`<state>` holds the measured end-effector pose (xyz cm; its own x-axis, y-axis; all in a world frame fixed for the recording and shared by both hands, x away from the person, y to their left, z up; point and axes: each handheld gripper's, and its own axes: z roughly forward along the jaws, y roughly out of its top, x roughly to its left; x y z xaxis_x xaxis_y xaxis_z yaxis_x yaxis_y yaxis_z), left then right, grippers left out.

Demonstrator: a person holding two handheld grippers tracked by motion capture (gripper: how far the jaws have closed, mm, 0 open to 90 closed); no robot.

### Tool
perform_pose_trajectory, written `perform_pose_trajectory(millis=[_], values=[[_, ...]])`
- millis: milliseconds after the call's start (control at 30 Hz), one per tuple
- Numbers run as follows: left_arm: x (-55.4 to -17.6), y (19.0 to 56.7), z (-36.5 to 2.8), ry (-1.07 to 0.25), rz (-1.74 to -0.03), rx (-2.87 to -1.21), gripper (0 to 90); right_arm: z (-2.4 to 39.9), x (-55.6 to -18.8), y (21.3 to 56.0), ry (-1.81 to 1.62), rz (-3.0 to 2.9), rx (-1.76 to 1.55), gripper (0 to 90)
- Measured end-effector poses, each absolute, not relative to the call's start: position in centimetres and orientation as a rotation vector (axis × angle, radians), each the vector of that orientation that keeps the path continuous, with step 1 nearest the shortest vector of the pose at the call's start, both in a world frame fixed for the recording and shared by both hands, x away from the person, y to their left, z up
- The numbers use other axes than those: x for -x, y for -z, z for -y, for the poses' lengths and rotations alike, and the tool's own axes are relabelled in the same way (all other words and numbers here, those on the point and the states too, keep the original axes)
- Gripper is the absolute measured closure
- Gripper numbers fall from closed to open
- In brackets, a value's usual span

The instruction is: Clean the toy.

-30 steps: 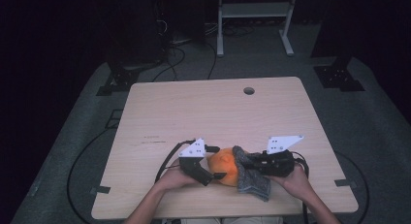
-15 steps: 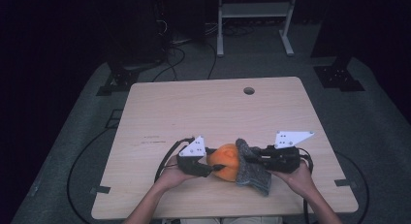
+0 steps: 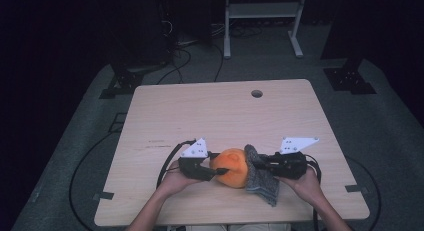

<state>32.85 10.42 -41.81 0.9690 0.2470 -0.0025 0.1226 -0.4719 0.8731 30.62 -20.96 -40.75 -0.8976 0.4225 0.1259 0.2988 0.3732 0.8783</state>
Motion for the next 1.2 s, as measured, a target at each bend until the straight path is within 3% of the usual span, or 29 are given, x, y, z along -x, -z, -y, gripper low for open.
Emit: perform_pose_trajectory(millis=[200, 367, 433, 600, 700, 767, 967, 1200], values=[[-32.7, 41.3, -10.8, -0.138, -0.275, -2.063, 48.5, 18.5, -29.6, 38.1, -1.642, -2.473, -0.516, 79.9], [-32.5, 41.3, -11.4, -0.126, -0.272, -2.064, 44.8, 17.7, -30.6, 39.2, -1.608, -2.503, -0.542, 79.8], [-32.5, 41.7, -11.3, -0.112, -0.267, -2.065, 38.7, 17.8, -31.0, 40.2, -1.629, -2.514, -0.567, 79.8], [-33.1, 42.3, -11.8, -0.126, -0.303, -1.973, 9.4, 18.6, -30.9, 40.9, -1.619, -2.506, -0.601, 79.8], [-34.0, 43.0, -11.7, -0.071, -0.356, -1.984, 4.4, 19.3, -31.0, 41.4, -1.625, -2.497, -0.629, 79.7], [-34.3, 43.4, -11.5, -0.021, -0.354, -1.990, 6.3, 19.6, -31.0, 41.7, -1.624, -2.498, -0.637, 79.7], [-33.9, 43.1, -11.5, -0.039, -0.309, -1.982, 35.5, 20.9, -30.9, 42.6, -1.547, -2.532, -0.680, 79.4], [-33.6, 41.6, -11.1, -0.044, -0.341, -2.011, 44.1, 20.2, -29.7, 39.0, -1.685, -2.440, -0.560, 79.1]])
